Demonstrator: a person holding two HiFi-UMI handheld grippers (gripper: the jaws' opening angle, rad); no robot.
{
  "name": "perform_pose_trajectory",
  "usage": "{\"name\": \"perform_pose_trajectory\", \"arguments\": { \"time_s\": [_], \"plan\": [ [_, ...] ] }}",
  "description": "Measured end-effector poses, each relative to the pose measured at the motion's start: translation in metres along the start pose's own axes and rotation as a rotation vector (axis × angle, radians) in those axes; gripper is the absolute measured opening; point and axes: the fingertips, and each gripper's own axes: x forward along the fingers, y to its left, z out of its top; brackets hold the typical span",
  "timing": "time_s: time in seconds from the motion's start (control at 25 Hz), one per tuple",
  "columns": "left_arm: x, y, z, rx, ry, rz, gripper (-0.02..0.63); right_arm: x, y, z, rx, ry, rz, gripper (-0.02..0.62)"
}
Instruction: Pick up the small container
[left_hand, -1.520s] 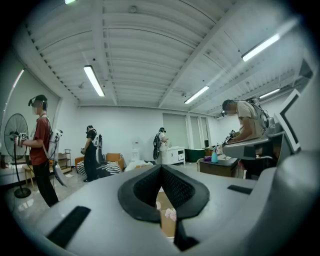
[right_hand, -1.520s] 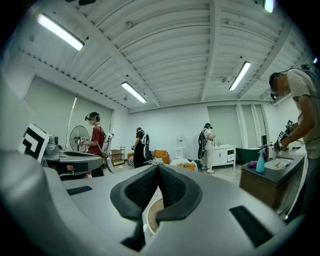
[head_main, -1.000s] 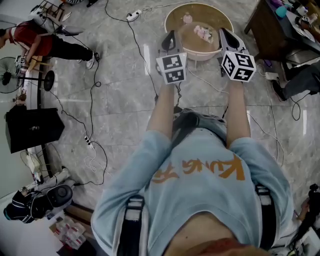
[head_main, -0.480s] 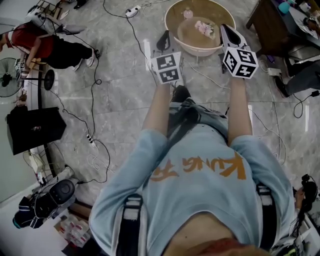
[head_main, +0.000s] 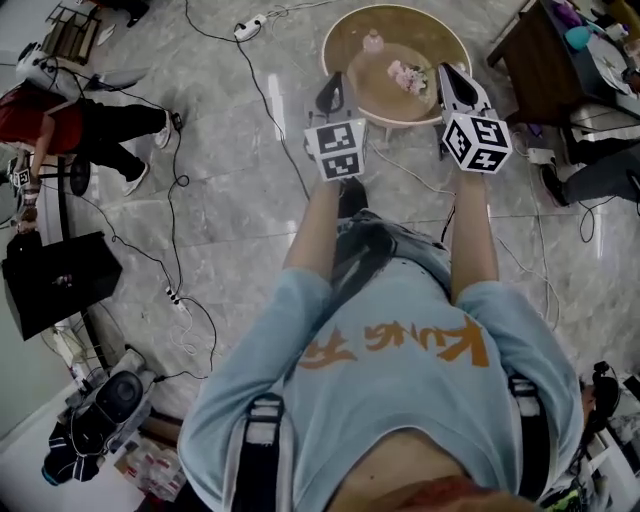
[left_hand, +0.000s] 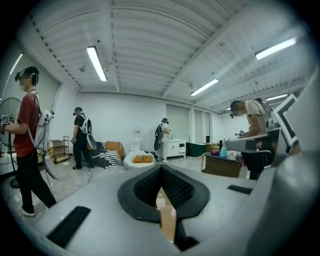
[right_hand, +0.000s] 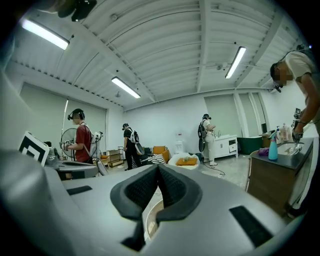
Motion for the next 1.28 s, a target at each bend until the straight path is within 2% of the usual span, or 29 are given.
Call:
{"name": "perform_pose_trajectory", "arguments": {
  "time_s": [0.16, 0.32, 0.68, 0.88, 1.08, 1.28],
  "plan": [
    [0.044, 0.033, 0.003, 0.016, 0.018, 0.002, 0.023, 0.055, 0.004, -0.006, -0.012, -0.005, 0.014, 0.014],
    [0.079, 0.065, -0.01, -0.012, 0.068, -0.002, 0.023, 0.101, 0.005, -0.011, -0.007, 0.018, -0.004, 0.014],
    [0.179, 0.104, -0.018, -0.026, 0.118, -0.061, 0.023, 0.202, -0.016, -0.015, -0.029, 0.069, -0.055, 0.014],
    [0.213, 0.126, -0.036, -0.056, 0.166, -0.085, 0.023, 0.233, -0.016, -0.033, -0.053, 0.134, -0.077, 0.014],
    [0.24, 0.126, -0.055, -0.084, 0.206, -0.112, 0.023, 0.251, -0.013, -0.045, -0.125, 0.183, -0.065, 0.014],
    [0.255, 0.103, -0.067, -0.09, 0.22, -0.171, 0.023, 0.249, -0.027, -0.059, -0.093, 0.209, -0.076, 0.014]
  ]
}}
